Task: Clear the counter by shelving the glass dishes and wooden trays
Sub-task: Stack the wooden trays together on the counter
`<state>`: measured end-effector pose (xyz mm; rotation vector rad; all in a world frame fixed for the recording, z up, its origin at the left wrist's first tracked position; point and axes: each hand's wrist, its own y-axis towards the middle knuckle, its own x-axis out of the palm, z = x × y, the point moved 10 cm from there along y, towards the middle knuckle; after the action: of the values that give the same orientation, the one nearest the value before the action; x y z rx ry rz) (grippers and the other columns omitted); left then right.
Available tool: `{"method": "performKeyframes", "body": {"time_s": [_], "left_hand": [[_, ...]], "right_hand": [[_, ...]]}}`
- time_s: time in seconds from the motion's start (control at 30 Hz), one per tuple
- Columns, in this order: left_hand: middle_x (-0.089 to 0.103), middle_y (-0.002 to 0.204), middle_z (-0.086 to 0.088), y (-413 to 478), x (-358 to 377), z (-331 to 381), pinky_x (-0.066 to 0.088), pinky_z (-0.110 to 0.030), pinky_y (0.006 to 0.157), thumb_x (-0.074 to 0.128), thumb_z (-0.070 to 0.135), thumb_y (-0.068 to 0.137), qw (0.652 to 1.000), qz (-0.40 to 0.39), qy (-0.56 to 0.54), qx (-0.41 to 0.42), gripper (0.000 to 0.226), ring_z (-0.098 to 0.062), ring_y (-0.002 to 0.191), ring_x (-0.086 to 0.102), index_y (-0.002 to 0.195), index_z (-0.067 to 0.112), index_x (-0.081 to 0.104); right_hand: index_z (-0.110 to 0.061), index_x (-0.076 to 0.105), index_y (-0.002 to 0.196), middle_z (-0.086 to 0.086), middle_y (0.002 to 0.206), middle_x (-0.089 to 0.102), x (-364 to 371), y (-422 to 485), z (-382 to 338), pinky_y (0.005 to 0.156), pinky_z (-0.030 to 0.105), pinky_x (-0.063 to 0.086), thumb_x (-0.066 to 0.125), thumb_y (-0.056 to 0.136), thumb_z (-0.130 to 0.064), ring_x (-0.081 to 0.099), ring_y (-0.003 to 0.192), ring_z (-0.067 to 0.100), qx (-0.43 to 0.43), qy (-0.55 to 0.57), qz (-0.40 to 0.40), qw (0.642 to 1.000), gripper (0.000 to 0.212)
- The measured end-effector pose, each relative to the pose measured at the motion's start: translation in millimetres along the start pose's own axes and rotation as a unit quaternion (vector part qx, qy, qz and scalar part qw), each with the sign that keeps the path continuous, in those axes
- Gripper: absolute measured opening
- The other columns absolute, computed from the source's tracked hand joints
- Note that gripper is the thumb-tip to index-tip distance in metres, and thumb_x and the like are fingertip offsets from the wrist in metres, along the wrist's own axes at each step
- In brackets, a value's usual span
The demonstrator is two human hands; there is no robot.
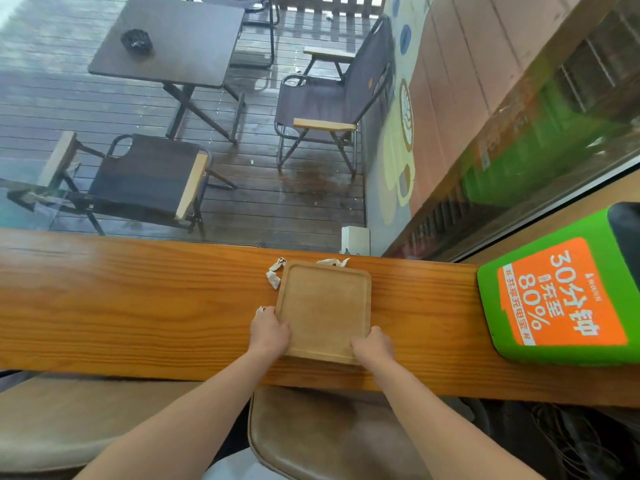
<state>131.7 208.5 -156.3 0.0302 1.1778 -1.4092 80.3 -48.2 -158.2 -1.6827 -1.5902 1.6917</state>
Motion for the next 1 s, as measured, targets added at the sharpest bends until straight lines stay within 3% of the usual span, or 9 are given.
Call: {"method": "performKeyframes", "body": {"time_s": [0.13, 0.37, 0.47, 0.63, 0.73, 0.9, 1.0], "left_hand": [[0.053, 0.127, -0.014, -2.2, 2.4, 0.9, 0.051, -0.044, 0.101, 0.057, 0.010, 0.096, 0.999, 0.003, 0.051, 0.003, 0.024, -0.030, 0.116, 0.053, 0.119, 0.004, 0.059], [0.049, 0.132, -0.013, -3.8, 0.4, 0.6, 0.048, -0.045, 0.104, 0.055, 0.014, 0.096, 0.997, 0.007, 0.074, 0.000, 0.032, -0.031, 0.120, 0.049, 0.127, 0.007, 0.056], [0.053, 0.128, -0.012, 0.1, -2.1, -1.0, 0.050, -0.045, 0.101, 0.057, 0.015, 0.094, 0.998, -0.006, 0.066, 0.001, 0.035, -0.029, 0.116, 0.053, 0.129, 0.007, 0.057], [0.058, 0.121, -0.012, 6.2, -4.7, -1.6, 0.055, -0.044, 0.092, 0.059, 0.016, 0.093, 0.998, -0.019, 0.062, 0.001, 0.031, -0.028, 0.106, 0.057, 0.122, 0.007, 0.061], [0.063, 0.113, -0.012, 7.0, -1.8, -3.0, 0.056, -0.038, 0.080, 0.057, 0.013, 0.093, 0.998, -0.033, 0.048, -0.014, 0.024, -0.027, 0.097, 0.059, 0.115, 0.005, 0.063], [0.062, 0.116, -0.013, 3.4, 1.2, -6.3, 0.052, -0.034, 0.076, 0.057, 0.015, 0.095, 0.997, -0.044, 0.018, -0.059, 0.026, -0.028, 0.100, 0.059, 0.119, 0.006, 0.061], [0.067, 0.108, -0.012, 9.5, -1.1, -11.8, 0.057, -0.038, 0.079, 0.057, 0.019, 0.093, 0.995, -0.057, -0.013, -0.075, 0.020, -0.028, 0.097, 0.063, 0.109, 0.009, 0.066]], "right_hand": [[-0.007, 0.043, 0.139, 0.013, 0.143, 0.042, 8.6, -3.1, 0.9, 0.101, 0.040, 0.046, 0.055, 0.094, -0.027, 0.049, 0.123, 0.030, 0.020, -0.001, -0.004, 1.000, 0.051], [-0.009, 0.040, 0.143, 0.014, 0.145, 0.040, 12.0, -5.5, 2.5, 0.093, 0.037, 0.048, 0.056, 0.092, -0.032, 0.050, 0.120, 0.032, 0.049, 0.011, -0.017, 0.999, 0.058], [-0.008, 0.037, 0.144, 0.014, 0.144, 0.042, 9.1, -5.1, 3.3, 0.094, 0.037, 0.047, 0.058, 0.093, -0.031, 0.050, 0.122, 0.032, 0.042, 0.010, -0.018, 0.999, 0.060], [-0.004, 0.037, 0.145, 0.013, 0.139, 0.049, 4.9, 1.4, 4.0, 0.082, 0.034, 0.047, 0.055, 0.095, -0.025, 0.053, 0.112, 0.029, 0.033, 0.035, -0.046, 0.998, 0.056], [-0.003, 0.035, 0.147, 0.014, 0.141, 0.048, 5.3, 3.7, 3.3, 0.079, 0.032, 0.041, 0.054, 0.097, -0.023, 0.052, 0.116, 0.030, 0.040, 0.059, -0.054, 0.996, 0.057], [-0.002, 0.052, 0.130, 0.008, 0.101, 0.050, 10.4, 1.0, 6.5, 0.073, 0.034, 0.044, 0.058, 0.094, -0.026, 0.049, 0.088, 0.024, 0.064, 0.094, -0.048, 0.992, 0.044], [-0.003, 0.051, 0.135, 0.014, 0.122, 0.057, 10.2, 4.5, 7.8, 0.080, 0.036, 0.042, 0.059, 0.093, -0.031, 0.053, 0.108, 0.031, 0.073, 0.128, -0.064, 0.987, 0.051]]}}
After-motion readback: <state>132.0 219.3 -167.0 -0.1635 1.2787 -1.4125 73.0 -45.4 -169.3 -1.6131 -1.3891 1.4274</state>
